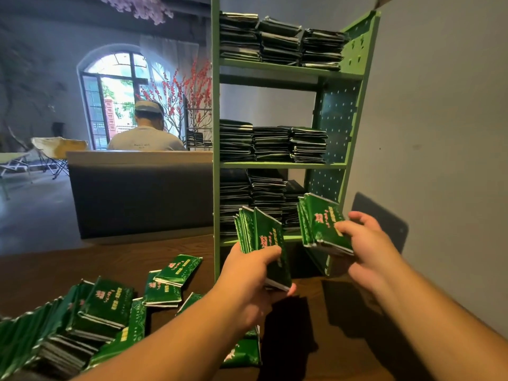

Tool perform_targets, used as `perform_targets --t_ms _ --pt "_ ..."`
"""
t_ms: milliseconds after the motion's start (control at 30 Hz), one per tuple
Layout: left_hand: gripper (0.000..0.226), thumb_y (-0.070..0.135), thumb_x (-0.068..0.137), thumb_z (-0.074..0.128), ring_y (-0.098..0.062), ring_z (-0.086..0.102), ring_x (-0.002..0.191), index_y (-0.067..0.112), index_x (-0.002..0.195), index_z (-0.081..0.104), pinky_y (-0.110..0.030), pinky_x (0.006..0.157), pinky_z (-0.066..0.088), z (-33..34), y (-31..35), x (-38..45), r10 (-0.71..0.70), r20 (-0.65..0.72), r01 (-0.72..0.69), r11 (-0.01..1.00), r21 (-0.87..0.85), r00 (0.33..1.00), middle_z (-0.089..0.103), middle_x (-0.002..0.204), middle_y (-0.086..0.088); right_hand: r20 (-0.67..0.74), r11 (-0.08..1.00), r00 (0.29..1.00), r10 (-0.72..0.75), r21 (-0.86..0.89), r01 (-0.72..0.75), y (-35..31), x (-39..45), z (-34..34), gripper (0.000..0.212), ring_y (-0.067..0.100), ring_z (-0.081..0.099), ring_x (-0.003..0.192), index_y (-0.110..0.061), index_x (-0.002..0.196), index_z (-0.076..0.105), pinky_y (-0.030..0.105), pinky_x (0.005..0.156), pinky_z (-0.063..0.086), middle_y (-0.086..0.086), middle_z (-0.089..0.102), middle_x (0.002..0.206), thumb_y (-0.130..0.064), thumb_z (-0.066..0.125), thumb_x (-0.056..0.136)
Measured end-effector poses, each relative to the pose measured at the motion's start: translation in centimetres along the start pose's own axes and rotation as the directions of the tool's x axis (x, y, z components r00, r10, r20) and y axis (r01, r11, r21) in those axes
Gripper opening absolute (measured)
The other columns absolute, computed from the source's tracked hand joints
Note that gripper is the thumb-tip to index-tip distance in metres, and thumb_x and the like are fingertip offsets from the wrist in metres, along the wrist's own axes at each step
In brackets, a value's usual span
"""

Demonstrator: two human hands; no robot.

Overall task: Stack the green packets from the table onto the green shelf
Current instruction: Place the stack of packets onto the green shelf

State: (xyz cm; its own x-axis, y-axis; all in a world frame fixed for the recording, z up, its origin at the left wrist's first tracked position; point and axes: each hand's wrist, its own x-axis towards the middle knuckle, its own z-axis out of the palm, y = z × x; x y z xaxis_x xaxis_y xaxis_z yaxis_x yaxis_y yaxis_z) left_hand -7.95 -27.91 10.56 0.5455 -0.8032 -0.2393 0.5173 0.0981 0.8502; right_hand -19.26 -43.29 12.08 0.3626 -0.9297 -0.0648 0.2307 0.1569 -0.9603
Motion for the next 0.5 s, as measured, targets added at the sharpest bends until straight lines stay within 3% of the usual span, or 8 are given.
perform_targets --t_ms 167,333,433,500 --pt "0.028 0.001 0.095 0.063 -0.038 0.061 0.092 0.013 0.118 0.052 -0.064 0.087 0.056 -0.9 0.3 0.6 -0.004 -0.009 0.004 1.000 -0.016 1.000 0.056 0.117 -0.023 -0.067 0.993 0.996 0.053 0.108 -0.046 -1.6 3.3 1.4 0.019 0.034 0.067 0.098 -0.022 0.098 0.064 0.043 0.079 0.057 0.014 0.065 0.111 -0.005 0.057 0.099" --pt "0.029 0.005 0.093 0.067 -0.042 0.060 0.102 0.016 0.119 0.059 -0.058 0.075 0.060 -2.1 0.4 1.4 0.003 -0.010 -0.004 0.999 -0.035 1.000 0.060 0.120 -0.023 -0.116 0.985 0.992 0.052 0.172 -0.032 -2.2 5.2 3.6 0.010 0.030 0.070 0.094 -0.018 0.105 0.068 0.040 0.077 0.060 0.012 0.068 0.107 -0.017 0.068 0.095" --pt "0.029 0.005 0.093 0.067 -0.043 0.060 0.104 0.017 0.119 0.059 -0.060 0.078 0.059 -2.7 0.7 1.4 0.006 -0.001 -0.006 0.999 -0.032 1.000 0.060 0.120 -0.023 -0.116 0.984 0.993 0.033 0.179 -0.012 -2.5 6.0 4.7 0.019 0.030 0.071 0.096 -0.016 0.106 0.062 0.042 0.090 0.058 0.012 0.069 0.109 -0.020 0.068 0.088" --pt "0.028 0.005 0.094 0.066 -0.043 0.060 0.105 0.016 0.118 0.058 -0.060 0.080 0.059 -3.2 0.9 1.4 0.010 0.006 -0.010 1.000 -0.022 1.000 0.060 0.119 -0.023 -0.107 0.990 0.994 0.015 0.139 0.000 -2.5 6.7 5.5 0.022 0.031 0.067 0.100 -0.020 0.109 0.064 0.039 0.085 0.058 0.012 0.066 0.113 -0.016 0.062 0.088"
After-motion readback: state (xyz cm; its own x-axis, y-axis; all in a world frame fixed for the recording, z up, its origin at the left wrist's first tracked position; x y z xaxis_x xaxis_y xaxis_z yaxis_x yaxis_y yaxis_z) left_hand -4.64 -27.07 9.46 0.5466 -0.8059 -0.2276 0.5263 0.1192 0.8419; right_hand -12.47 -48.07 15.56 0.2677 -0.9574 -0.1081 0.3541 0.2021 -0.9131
